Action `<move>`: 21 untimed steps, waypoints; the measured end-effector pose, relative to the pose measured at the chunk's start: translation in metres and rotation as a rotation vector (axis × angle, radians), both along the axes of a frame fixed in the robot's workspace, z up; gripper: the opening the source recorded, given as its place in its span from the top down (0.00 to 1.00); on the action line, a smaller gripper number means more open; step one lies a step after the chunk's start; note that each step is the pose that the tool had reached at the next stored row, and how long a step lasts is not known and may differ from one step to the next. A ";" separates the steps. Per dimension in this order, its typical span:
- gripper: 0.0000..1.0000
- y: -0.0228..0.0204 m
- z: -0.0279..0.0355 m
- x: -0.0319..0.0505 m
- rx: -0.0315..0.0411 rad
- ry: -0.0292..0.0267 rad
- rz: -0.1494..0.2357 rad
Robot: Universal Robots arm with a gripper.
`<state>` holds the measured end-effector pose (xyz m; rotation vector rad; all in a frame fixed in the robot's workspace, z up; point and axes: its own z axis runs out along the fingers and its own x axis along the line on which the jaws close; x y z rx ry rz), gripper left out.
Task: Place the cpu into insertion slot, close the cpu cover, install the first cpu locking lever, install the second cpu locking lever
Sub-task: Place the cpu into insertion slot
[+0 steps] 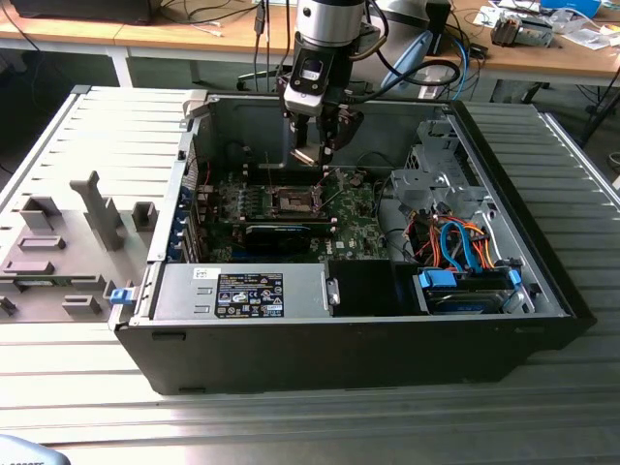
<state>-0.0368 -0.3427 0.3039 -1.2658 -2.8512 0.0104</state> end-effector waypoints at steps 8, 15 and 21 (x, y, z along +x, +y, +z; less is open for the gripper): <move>0.45 0.0000 0.0000 0.0000 -0.0002 0.0000 -0.004; 0.45 0.0000 0.0000 0.0000 -0.0006 0.0000 -0.008; 0.45 0.0000 0.0000 0.0000 -0.0010 0.0000 -0.011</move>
